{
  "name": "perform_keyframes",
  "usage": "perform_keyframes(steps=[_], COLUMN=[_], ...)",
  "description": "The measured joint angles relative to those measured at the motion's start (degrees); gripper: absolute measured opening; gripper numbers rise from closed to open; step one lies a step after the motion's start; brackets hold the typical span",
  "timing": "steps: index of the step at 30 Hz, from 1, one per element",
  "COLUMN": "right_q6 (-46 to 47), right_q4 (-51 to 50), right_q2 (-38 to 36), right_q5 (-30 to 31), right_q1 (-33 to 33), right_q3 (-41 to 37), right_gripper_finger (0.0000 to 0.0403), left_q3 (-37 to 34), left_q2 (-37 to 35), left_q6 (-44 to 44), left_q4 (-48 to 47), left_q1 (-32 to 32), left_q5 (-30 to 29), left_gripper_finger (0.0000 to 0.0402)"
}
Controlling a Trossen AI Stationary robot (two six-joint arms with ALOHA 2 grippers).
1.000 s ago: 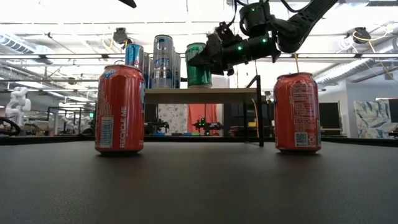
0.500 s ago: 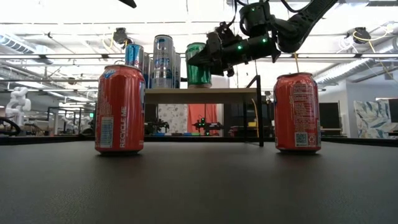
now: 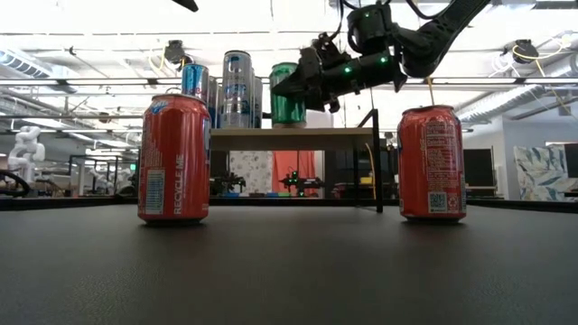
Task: Place canned beverage on shelf
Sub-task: Put the green soda can on the shelf
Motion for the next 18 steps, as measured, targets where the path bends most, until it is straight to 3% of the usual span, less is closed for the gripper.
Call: perform_keyframes(steps=[8, 18], right_q6=[1.99, 2.45], right_q4=[1.26, 0.81], right_q2=[1.03, 1.00], right_q5=[-0.07, -0.13], right_q1=[-0.04, -0.22], right_q3=[0.07, 0.07], right_gripper_finger=[0.0357, 0.0363], left_q3=[0.00, 0.00], left_q2=[0.02, 0.02], left_q6=[0.00, 0.00], left_q4=[-0.02, -0.02], left_q1=[0.00, 0.00], left_q5=[0.00, 0.00], left_gripper_finger=[0.0388, 0.0388])
